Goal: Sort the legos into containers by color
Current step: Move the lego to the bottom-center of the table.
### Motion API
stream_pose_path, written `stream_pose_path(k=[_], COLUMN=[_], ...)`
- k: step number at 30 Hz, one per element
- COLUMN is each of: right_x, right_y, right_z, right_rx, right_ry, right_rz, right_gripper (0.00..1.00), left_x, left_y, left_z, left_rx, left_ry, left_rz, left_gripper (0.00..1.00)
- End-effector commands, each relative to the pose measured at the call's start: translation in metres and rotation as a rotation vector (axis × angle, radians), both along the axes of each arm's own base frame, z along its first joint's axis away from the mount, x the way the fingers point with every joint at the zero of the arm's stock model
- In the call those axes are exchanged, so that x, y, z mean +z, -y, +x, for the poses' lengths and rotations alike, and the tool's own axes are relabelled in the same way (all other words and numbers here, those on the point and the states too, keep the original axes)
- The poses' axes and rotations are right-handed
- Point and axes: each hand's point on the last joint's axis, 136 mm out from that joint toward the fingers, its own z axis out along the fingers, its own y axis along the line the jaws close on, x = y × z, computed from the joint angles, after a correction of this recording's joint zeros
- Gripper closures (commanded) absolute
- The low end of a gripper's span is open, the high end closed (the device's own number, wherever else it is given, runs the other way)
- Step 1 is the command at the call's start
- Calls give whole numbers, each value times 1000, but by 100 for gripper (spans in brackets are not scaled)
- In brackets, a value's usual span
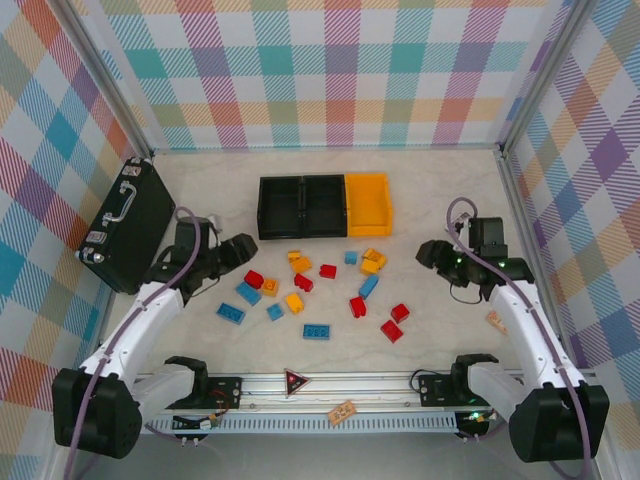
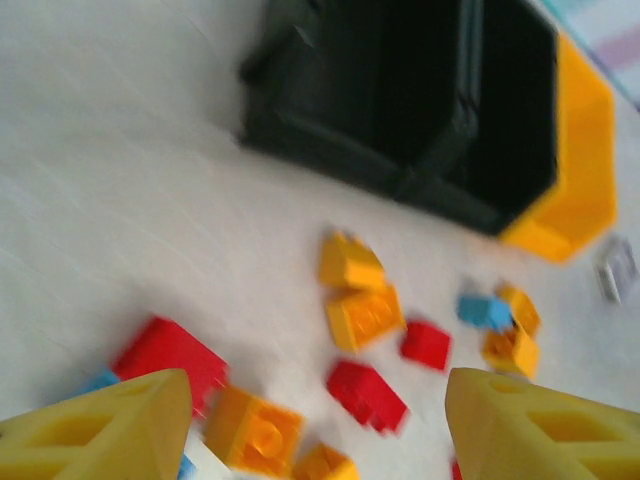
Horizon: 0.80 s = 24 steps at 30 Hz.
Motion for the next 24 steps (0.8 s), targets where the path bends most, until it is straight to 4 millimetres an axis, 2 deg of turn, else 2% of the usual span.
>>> stream_pose_path(k=[1,4,7,12,17,24], right_x=[-27,-44,-59,-76,-87,-100], right_y=[1,-14,-24,-38,-41,-43], right_z=[-45,-62,-73,-81,-77,-68], right_rx=[-13,48,106,192,231,247], right_ry=[-191,-244,-280,-311,-324,-341], right_rz=[-55,-81,-138,-218,-300,-351], right_gripper=[41,40,37,32,31,34], left_x=[-18,-30,-39,-48,-56,-59], left_y=[34,55,72,89,96,100], left_z=[-33,-45,-52,-60,-63,-65], left_rx=[-138,-206,-240,-278,-291,-297], left_ry=[-102,-117,-131,-144,-153,-151], left_rz=[-11,47,36,52,83,100], left_gripper=[36,37,37,37,36,36])
